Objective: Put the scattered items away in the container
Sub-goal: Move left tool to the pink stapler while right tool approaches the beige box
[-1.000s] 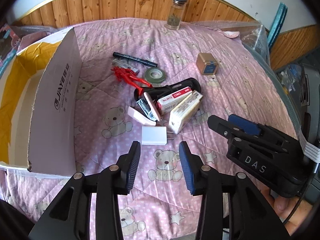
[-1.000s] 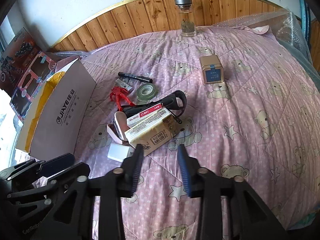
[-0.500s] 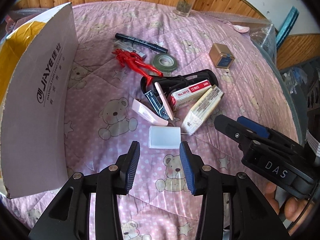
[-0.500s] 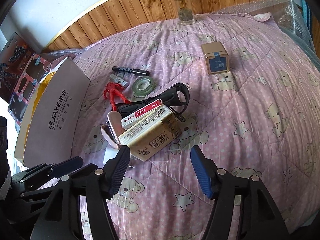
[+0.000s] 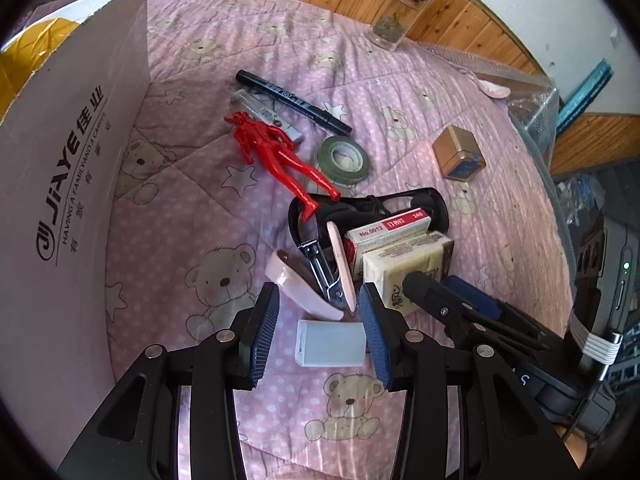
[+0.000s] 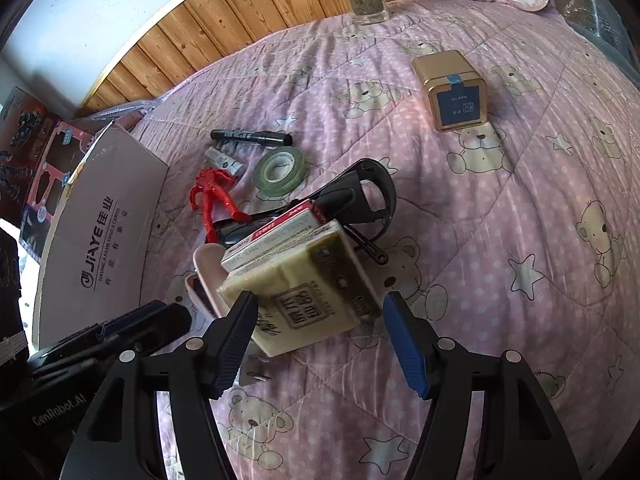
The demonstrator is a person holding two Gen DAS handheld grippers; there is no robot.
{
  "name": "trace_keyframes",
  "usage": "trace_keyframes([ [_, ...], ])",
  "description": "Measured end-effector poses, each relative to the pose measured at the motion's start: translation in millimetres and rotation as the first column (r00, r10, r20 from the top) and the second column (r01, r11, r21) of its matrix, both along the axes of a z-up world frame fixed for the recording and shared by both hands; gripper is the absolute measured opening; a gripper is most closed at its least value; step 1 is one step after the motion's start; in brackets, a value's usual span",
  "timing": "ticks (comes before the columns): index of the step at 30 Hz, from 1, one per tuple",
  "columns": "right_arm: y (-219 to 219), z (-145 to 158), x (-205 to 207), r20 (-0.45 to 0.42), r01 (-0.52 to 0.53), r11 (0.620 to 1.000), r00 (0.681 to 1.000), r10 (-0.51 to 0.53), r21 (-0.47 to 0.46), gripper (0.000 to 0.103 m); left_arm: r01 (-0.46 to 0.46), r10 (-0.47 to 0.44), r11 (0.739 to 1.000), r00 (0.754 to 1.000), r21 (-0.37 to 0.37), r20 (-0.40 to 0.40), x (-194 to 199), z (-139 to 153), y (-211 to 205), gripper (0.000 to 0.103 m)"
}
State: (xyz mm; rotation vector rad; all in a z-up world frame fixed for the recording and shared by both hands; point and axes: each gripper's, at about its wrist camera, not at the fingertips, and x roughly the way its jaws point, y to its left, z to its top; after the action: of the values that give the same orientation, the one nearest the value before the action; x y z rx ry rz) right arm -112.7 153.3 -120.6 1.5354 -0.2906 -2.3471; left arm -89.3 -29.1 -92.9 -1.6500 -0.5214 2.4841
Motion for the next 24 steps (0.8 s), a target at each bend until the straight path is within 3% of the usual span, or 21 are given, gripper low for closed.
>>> trace_keyframes([
  [3,7,-4,-4,0.009,0.024,0.999,1.0,-0.024,-0.023,0.077,0.002,-0.002,1.0,1.0,0.02,0.011,-11,-6,3,0.046],
  [9,11,-11,-10,0.02,0.011,0.997,1.0,-0.009,-0.073,0.079,-0.051,0.051,0.999,0.998,0.004,0.048,-19,-23,-8,0.051],
  [12,4,-13,-9,0.037,-0.039,0.994,0.998,0.043,-0.102,0.067,-0.109,0.111,0.993,0.993,-0.042,0.035,-10,-20,-23,0.052],
  [16,-10,-11,-3,0.046,-0.104,0.989,0.993,0.11,-0.103,0.059,-0.144,0.146,0.988,0.989,-0.063,0.021,2,-16,-32,0.052],
  [24,-18,-5,4,0.012,-0.154,0.977,0.987,0.158,-0.149,0.059,-0.082,0.082,0.987,0.997,-0.137,-0.003,-15,-23,-11,0.053],
])
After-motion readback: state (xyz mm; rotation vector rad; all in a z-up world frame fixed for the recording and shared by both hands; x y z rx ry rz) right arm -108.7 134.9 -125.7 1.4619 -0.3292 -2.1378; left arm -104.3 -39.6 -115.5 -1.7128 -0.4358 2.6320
